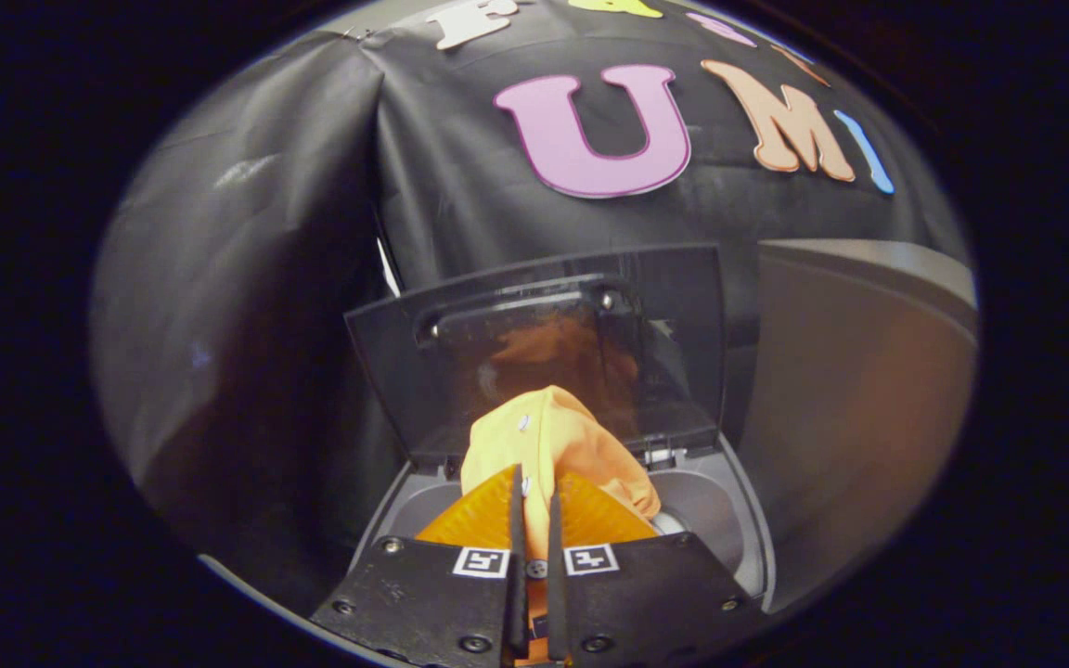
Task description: Put the clothes into the washing machine and then close the washing machine lid.
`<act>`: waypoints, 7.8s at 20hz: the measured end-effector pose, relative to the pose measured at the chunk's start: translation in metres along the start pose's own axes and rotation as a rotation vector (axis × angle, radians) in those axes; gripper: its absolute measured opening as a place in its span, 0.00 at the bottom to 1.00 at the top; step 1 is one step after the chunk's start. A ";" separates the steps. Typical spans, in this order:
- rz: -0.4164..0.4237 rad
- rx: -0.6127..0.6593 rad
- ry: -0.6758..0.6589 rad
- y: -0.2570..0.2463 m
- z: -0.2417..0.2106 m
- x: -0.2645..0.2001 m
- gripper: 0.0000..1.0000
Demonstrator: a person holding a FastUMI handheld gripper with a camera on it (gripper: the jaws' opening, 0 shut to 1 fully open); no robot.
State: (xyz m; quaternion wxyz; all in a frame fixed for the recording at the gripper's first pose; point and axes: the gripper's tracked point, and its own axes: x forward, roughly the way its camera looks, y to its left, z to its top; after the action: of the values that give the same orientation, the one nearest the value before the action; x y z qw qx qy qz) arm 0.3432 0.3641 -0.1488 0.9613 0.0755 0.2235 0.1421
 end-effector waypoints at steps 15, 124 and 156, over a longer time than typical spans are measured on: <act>-0.054 -0.056 0.083 -0.004 -0.056 0.037 0.13; -0.065 -0.153 -0.187 0.008 0.133 0.020 0.99; -0.076 -0.159 -0.203 0.013 0.050 -0.019 0.98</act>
State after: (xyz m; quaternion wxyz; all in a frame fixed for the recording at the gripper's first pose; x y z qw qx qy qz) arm 0.3465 0.3667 -0.0944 0.9866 0.0045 0.1158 0.1147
